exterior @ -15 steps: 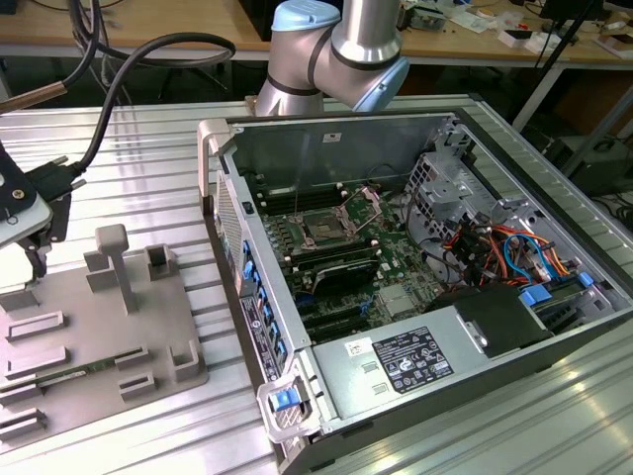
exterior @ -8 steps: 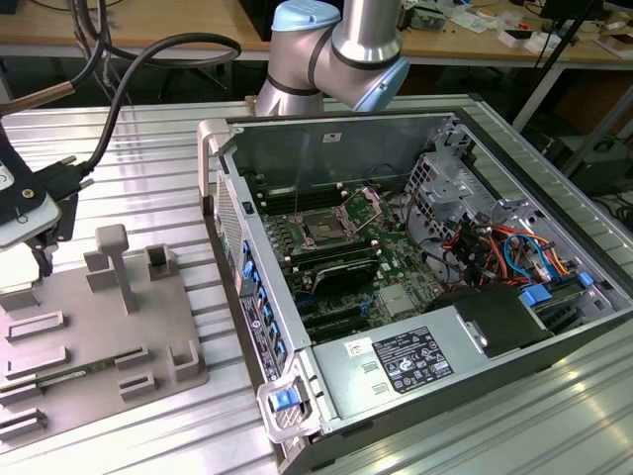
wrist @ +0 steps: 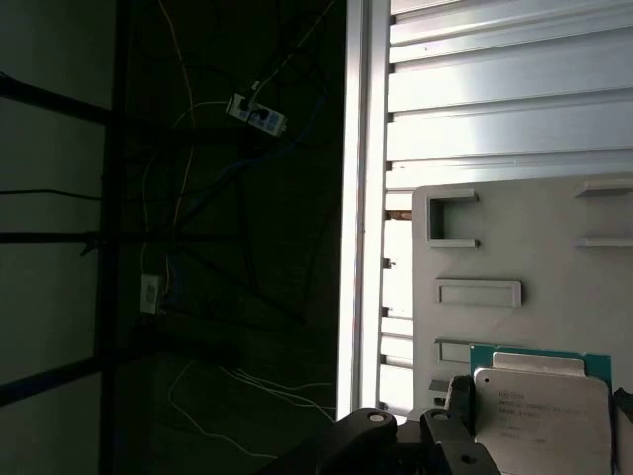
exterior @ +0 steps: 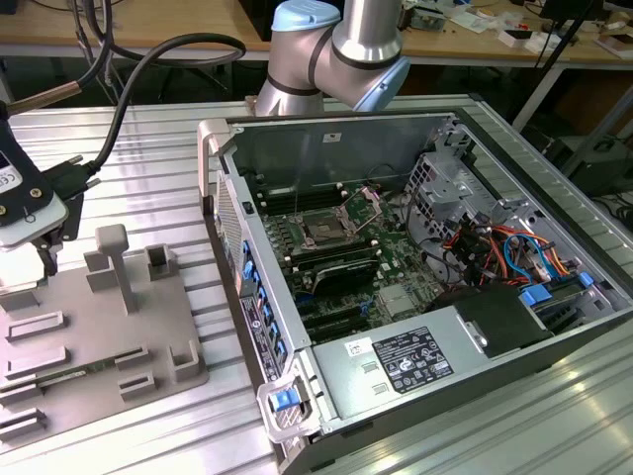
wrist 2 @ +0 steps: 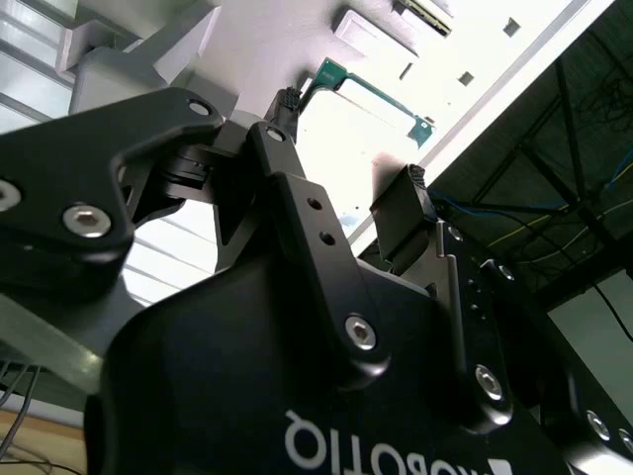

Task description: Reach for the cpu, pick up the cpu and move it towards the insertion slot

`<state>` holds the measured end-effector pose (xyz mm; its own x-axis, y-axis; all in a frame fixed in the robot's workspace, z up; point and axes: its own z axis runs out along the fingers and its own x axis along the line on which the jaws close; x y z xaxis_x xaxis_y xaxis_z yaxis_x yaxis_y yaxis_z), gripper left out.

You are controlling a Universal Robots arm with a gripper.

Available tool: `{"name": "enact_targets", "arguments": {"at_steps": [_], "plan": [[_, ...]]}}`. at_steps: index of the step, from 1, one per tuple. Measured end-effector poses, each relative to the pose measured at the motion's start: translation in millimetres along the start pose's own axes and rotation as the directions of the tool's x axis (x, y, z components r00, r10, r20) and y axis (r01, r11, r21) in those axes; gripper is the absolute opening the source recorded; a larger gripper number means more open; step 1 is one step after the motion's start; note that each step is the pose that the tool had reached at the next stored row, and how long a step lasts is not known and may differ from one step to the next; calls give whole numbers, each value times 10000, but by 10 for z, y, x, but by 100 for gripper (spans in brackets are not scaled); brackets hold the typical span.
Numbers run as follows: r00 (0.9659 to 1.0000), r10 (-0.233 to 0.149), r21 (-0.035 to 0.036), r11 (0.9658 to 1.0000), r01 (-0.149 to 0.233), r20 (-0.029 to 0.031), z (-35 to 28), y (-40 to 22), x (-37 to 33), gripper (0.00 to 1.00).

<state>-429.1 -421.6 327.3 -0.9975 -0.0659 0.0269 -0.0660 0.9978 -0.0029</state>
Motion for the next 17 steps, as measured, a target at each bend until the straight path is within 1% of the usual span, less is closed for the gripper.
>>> {"name": "enact_targets", "arguments": {"at_steps": [8,13,17], "plan": [[10000,-1,0,10000,1,1,0,0,-6,55],[10000,0,0,10000,0,1,-1,-3,-41,55],[10000,0,1,10000,0,-1,-12,-3,-45,55]]}}
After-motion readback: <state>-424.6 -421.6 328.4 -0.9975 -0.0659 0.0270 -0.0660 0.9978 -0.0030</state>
